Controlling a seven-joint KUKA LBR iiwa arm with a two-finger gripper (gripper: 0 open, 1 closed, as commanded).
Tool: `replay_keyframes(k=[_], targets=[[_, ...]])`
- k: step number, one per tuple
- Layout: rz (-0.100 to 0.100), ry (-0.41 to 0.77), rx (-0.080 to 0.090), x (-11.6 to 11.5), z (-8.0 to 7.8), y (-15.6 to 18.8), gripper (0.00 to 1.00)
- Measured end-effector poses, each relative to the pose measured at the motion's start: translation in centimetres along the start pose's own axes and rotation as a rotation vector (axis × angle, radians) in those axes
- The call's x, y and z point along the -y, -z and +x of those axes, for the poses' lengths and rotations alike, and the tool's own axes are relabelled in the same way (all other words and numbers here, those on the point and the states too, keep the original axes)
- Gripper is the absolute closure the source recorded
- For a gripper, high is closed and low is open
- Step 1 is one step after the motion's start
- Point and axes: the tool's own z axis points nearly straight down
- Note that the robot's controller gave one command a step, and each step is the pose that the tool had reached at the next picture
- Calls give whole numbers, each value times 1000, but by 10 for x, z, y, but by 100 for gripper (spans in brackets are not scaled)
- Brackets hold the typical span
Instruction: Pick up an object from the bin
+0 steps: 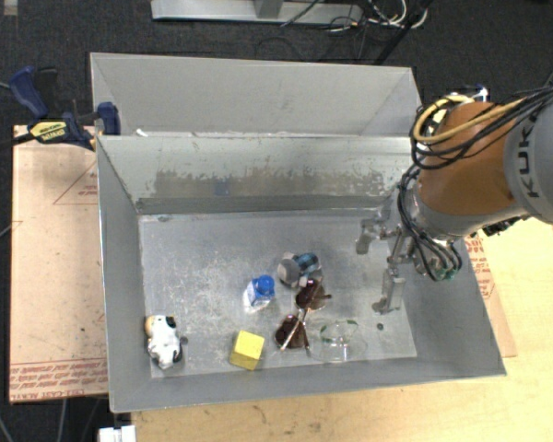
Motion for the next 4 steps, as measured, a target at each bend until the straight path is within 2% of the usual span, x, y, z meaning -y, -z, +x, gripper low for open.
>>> replay_keyframes(k=[1,2,3,4], targets=[[1,2,7,0,-2,4,0],[1,42,11,-64,-11,-41,0],[-1,132,4,-83,-18,-32,0],[1,112,11,-79,-21,-2,0]])
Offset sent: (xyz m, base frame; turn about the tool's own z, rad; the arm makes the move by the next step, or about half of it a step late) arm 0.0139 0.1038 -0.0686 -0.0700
